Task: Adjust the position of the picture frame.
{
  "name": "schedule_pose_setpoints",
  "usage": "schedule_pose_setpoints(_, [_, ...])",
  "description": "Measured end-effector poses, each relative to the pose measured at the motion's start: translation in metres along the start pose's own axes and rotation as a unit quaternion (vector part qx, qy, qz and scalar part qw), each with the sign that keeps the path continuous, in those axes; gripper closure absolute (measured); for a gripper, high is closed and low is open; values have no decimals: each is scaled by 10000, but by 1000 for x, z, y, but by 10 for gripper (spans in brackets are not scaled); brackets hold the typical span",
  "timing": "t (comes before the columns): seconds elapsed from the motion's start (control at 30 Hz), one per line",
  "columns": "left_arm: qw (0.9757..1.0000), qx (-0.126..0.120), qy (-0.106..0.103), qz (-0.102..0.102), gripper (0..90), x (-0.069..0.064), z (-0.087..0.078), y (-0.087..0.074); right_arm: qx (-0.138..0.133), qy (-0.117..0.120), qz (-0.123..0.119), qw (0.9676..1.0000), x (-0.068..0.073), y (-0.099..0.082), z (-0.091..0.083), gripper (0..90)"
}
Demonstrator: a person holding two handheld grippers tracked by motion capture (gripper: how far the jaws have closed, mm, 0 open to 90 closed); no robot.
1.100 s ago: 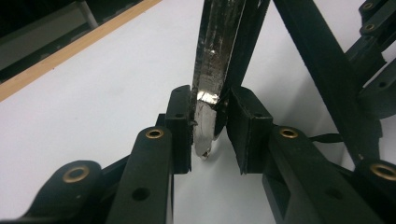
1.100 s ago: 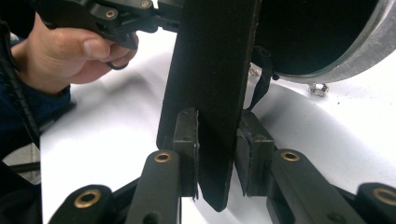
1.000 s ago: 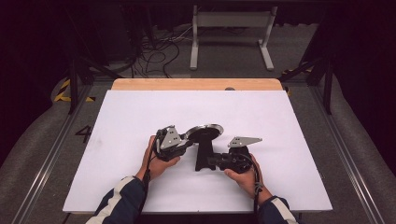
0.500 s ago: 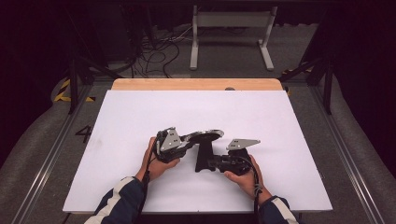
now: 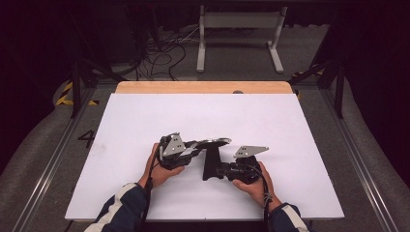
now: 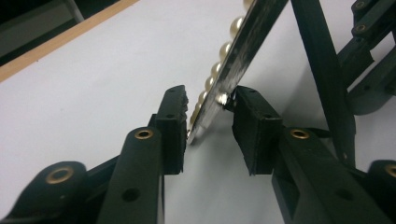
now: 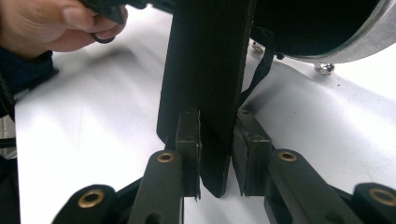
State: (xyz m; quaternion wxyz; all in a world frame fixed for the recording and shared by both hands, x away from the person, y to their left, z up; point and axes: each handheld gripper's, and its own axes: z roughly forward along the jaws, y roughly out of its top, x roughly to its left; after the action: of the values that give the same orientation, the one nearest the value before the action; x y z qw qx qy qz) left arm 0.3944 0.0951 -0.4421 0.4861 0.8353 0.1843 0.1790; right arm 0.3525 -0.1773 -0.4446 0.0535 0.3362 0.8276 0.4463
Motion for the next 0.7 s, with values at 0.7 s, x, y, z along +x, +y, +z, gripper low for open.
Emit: schedule_pose_setpoints(0.7, [9999, 101, -68, -43, 595, 7, -5, -3, -576, -620, -311, 9959, 22, -1, -34, 859])
